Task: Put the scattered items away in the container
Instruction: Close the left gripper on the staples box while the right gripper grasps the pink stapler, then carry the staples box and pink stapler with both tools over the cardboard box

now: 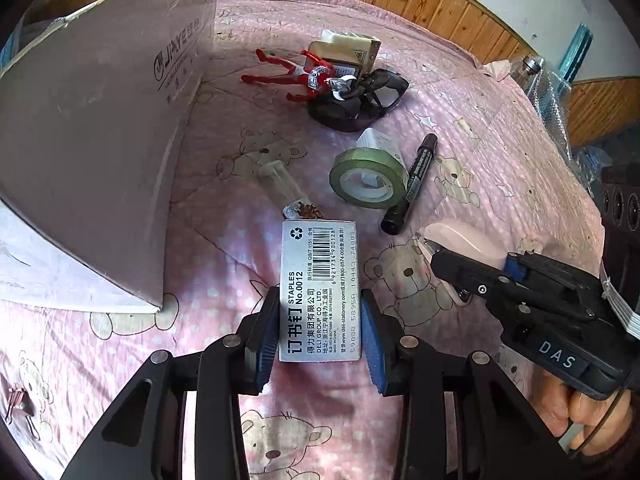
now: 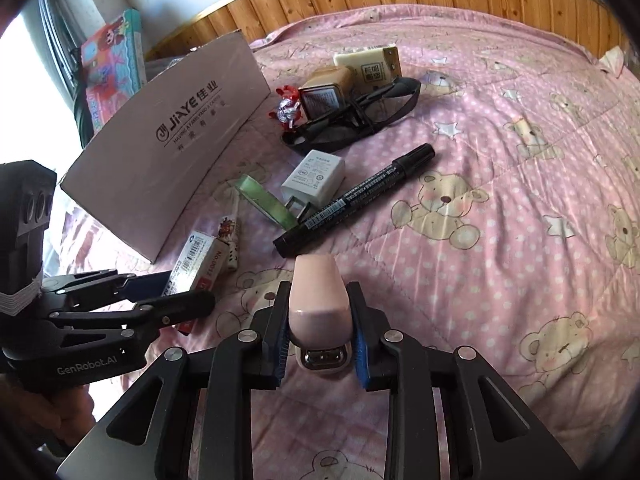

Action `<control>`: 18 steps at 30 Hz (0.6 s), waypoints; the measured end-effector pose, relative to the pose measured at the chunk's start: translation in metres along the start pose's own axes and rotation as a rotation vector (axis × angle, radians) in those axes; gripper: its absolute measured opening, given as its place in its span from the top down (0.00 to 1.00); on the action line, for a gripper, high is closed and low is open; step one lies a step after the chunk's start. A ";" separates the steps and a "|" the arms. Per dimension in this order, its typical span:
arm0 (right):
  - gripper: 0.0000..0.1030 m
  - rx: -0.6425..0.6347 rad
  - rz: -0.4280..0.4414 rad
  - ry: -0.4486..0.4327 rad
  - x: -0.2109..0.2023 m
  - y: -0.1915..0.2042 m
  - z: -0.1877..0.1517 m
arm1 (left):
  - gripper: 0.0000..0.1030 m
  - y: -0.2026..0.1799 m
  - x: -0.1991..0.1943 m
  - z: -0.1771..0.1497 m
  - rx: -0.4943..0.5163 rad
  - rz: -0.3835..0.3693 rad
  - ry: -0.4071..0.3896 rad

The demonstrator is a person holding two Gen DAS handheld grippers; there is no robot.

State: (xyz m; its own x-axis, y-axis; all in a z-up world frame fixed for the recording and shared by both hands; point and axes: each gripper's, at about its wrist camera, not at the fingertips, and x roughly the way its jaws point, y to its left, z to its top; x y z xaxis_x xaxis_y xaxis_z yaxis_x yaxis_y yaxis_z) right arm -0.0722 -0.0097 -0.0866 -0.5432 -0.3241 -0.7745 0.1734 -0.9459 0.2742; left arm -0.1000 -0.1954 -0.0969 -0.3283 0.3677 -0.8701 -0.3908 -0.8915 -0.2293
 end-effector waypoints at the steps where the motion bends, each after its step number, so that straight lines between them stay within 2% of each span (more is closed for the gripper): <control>1: 0.73 -0.004 -0.003 -0.007 -0.004 0.001 0.001 | 0.62 0.000 -0.001 0.000 -0.004 0.011 0.010; 8: 0.73 -0.037 -0.026 -0.051 -0.028 0.018 0.004 | 0.62 -0.007 -0.022 0.001 -0.024 0.044 0.015; 18: 0.73 -0.051 -0.054 -0.066 -0.049 0.034 -0.001 | 0.62 -0.016 -0.059 0.001 -0.022 0.016 -0.050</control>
State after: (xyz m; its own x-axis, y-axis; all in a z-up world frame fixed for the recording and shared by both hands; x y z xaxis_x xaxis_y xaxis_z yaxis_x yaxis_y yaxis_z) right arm -0.0383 -0.0262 -0.0397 -0.6052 -0.2721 -0.7481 0.1830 -0.9622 0.2019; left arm -0.0753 -0.2021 -0.0412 -0.3773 0.3653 -0.8510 -0.3662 -0.9029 -0.2251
